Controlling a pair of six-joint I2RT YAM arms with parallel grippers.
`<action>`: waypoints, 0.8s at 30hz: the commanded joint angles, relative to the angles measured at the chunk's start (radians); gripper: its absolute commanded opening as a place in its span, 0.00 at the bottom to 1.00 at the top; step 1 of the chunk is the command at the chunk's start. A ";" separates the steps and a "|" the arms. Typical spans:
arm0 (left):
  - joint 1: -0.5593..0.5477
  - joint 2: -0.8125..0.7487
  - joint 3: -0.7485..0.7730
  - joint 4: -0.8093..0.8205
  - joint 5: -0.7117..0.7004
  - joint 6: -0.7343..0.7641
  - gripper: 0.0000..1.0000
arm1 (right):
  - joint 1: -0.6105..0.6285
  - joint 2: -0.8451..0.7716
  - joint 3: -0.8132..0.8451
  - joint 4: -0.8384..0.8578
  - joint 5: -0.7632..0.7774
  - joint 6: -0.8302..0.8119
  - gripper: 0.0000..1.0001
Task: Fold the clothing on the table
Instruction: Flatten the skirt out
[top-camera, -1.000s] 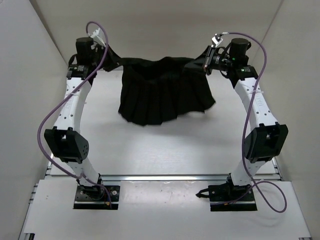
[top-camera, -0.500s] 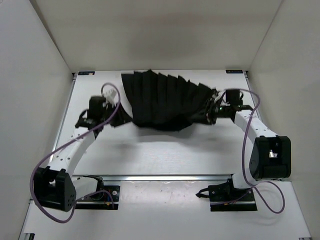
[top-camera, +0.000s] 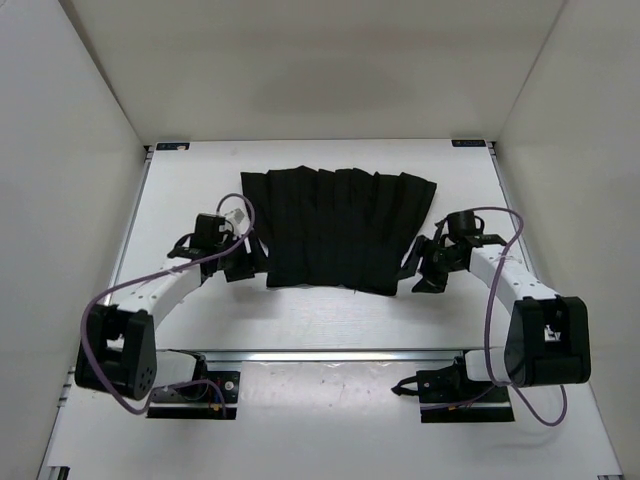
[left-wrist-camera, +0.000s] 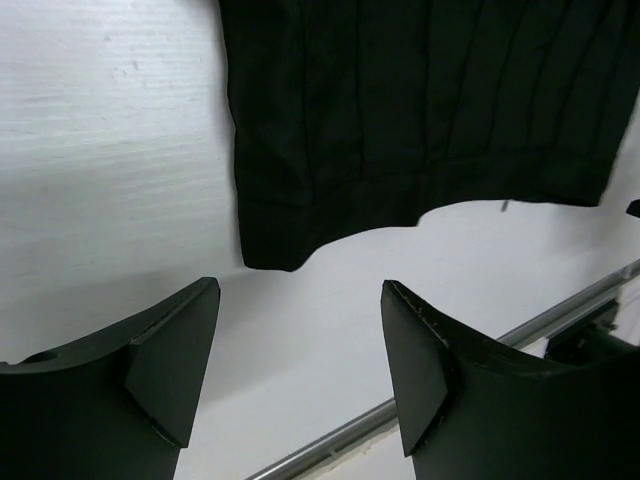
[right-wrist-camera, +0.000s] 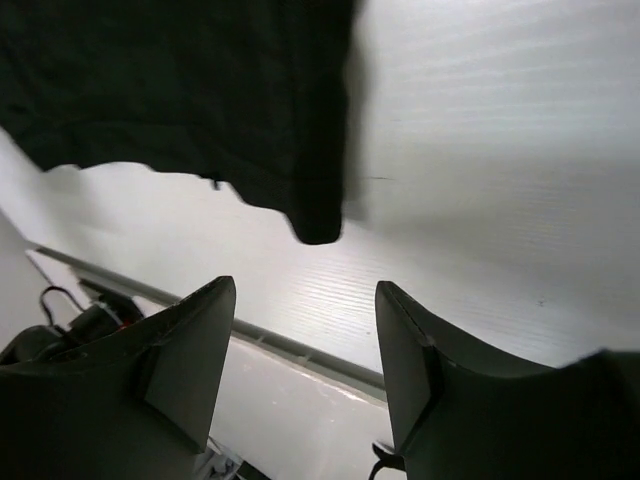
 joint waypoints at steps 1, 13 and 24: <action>-0.056 0.057 0.035 0.045 -0.059 0.017 0.76 | 0.046 0.028 -0.044 0.072 0.083 0.007 0.56; -0.164 0.217 0.050 0.064 -0.163 -0.006 0.32 | 0.106 0.184 -0.072 0.309 0.028 0.074 0.42; -0.012 0.093 0.183 -0.082 -0.128 0.074 0.00 | 0.019 0.096 0.175 0.067 0.031 -0.029 0.00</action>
